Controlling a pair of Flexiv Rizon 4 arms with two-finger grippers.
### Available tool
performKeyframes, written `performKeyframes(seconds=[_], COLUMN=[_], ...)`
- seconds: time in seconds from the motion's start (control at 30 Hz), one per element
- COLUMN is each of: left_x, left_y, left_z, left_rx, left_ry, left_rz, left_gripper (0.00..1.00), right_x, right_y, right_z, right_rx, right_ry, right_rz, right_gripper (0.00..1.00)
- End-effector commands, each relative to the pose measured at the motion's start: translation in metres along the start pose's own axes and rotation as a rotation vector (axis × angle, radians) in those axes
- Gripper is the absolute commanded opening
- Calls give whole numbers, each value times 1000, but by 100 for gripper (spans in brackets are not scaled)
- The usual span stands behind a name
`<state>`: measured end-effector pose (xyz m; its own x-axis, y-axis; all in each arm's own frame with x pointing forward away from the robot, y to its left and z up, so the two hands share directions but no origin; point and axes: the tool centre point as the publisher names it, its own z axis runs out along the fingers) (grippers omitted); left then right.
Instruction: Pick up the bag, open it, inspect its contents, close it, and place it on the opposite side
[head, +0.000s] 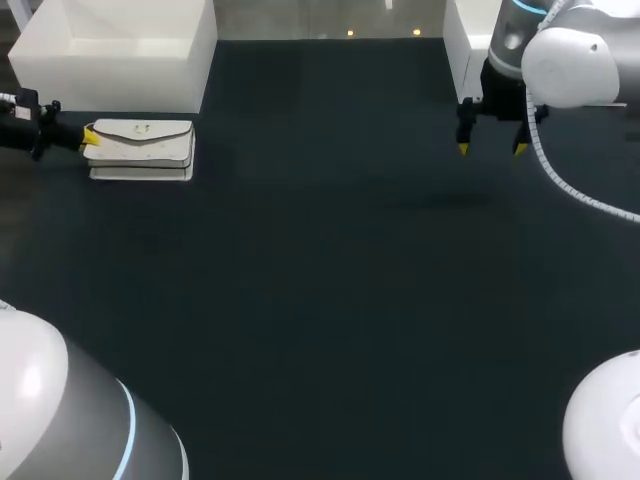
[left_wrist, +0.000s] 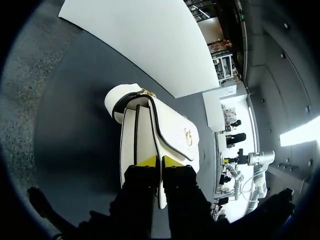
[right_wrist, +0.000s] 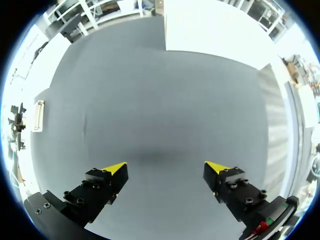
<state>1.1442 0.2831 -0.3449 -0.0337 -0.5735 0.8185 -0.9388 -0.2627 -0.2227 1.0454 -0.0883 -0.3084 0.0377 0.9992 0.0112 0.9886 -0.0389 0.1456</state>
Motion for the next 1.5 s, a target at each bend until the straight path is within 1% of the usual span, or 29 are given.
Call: performKeyframes(seconds=[0.03, 0.23, 0.33, 0.6, 0.77, 1.17, 1.2, 1.27, 1.3, 1.33, 1.5], left_x=[-11, -20, -28, -45, -53, -49, -48, -43, -42, -40, -30], left_y=[-11, -18, -23, -28, -35, -47, -47, -45, -45, -44, -35], left_z=[-9, -21, -28, -41, -38, -32, -32, -33, -34, -36, -46], left_rx=[-194, -200, -199, -209, -210, -234, -237, -240, -240, -239, -230], left_ry=[38, 43, 47, 59, 57, 65, 65, 70, 71, 69, 61], left_rz=[-7, -18, -26, -49, -65, -53, -49, -37, -32, -27, -7], left_gripper=[0, 0, 0, 0, 0, 0, 5, 46, 80, 100, 100], right_x=[0, 0, 0, 0, 0, 0, 0, 0, 0, 0, 0], right_y=[0, 0, 0, 0, 0, 0, 0, 0, 0, 0, 0], right_z=[-1, -1, -1, -1, -1, -1, -1, -1, -1, -1, -1], right_rx=[1, 1, 1, 1, 1, 1, 1, 1, 1, 1, 1], right_ry=[-3, -3, -3, -3, -3, -3, -3, -3, -3, -3, -3], right_rz=[1, 1, 1, 1, 1, 1, 1, 1, 1, 1, 1], right_gripper=[100, 100, 100, 100, 100, 100, 100, 100, 100, 100, 100])
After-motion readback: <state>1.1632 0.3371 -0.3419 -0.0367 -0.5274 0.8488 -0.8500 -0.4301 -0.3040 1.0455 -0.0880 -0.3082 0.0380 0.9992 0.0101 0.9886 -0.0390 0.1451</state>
